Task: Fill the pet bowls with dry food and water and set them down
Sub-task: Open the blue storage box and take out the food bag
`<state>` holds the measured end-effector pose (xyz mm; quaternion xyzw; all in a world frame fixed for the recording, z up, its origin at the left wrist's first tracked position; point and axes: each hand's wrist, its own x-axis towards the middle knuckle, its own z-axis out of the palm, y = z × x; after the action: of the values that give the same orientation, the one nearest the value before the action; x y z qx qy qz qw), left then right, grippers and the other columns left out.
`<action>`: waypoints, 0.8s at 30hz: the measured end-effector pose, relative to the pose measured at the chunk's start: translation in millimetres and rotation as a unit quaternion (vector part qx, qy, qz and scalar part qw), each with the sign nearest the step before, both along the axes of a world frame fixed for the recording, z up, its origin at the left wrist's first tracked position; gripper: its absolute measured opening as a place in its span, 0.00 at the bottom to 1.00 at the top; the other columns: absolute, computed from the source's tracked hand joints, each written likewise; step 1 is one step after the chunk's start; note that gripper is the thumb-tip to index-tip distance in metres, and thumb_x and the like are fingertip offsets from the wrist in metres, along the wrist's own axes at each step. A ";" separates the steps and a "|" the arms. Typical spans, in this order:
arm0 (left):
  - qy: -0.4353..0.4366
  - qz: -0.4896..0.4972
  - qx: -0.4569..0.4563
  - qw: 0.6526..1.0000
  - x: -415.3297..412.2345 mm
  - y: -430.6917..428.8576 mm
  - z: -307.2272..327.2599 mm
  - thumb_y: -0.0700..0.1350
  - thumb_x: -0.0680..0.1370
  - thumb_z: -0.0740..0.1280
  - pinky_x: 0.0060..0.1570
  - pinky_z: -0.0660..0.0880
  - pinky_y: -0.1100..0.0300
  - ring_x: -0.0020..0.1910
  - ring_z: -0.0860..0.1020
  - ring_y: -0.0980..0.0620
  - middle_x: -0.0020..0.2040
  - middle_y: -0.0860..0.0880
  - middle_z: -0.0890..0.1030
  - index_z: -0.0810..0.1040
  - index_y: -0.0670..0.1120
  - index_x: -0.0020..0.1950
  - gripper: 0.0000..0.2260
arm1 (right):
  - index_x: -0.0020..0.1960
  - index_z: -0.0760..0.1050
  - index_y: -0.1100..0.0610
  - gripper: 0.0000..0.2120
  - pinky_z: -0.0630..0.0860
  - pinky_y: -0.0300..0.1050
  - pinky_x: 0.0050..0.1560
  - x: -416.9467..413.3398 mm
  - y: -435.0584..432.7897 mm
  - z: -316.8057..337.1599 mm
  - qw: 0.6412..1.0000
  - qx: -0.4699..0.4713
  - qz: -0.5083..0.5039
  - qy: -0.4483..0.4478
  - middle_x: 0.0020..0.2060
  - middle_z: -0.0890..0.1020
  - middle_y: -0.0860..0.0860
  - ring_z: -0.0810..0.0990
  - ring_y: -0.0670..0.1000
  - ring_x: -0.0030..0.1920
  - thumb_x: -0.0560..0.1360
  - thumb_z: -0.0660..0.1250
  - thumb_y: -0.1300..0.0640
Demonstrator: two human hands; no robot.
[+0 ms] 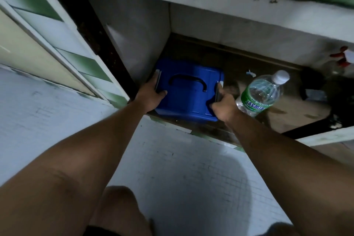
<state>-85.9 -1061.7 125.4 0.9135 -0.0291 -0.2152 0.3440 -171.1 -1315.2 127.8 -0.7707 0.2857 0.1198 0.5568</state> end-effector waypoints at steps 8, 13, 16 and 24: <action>0.043 0.022 0.017 0.999 -77.5 23.2 75.5 0.66 0.70 0.66 0.67 0.74 0.40 0.68 0.74 0.35 0.72 0.39 0.73 0.51 0.61 0.83 0.44 | 0.81 0.45 0.43 0.47 0.75 0.47 0.62 -63.0 9.7 95.3 0.990 -0.099 0.069 0.069 0.67 0.72 0.55 0.76 0.60 0.62 0.73 0.67 0.67; 0.044 0.007 0.008 0.999 -132.9 33.8 174.7 0.50 0.79 0.71 0.74 0.67 0.49 0.75 0.68 0.40 0.79 0.42 0.67 0.49 0.53 0.85 0.41 | 0.81 0.46 0.46 0.46 0.71 0.44 0.59 -111.2 18.1 175.0 0.988 -0.093 0.100 0.078 0.74 0.66 0.57 0.71 0.61 0.68 0.74 0.68 0.66; 0.050 0.010 0.012 0.999 -163.3 46.2 218.8 0.52 0.80 0.71 0.73 0.67 0.50 0.73 0.69 0.39 0.76 0.39 0.69 0.48 0.56 0.85 0.41 | 0.81 0.50 0.48 0.44 0.70 0.47 0.65 -140.6 25.2 221.3 0.988 -0.099 0.101 0.062 0.73 0.67 0.56 0.70 0.61 0.70 0.74 0.69 0.66; 0.026 0.015 -0.015 0.999 -230.0 72.4 344.7 0.46 0.79 0.73 0.70 0.69 0.56 0.71 0.73 0.44 0.75 0.43 0.72 0.53 0.48 0.84 0.40 | 0.81 0.49 0.45 0.47 0.75 0.59 0.66 -204.6 43.2 343.5 0.995 -0.006 0.080 0.052 0.70 0.70 0.52 0.73 0.57 0.65 0.73 0.72 0.68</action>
<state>-315.9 -989.3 470.1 0.9026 -0.0098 -0.2328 0.3619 -375.7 -1272.0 471.3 -0.7870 0.2527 0.2025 0.5252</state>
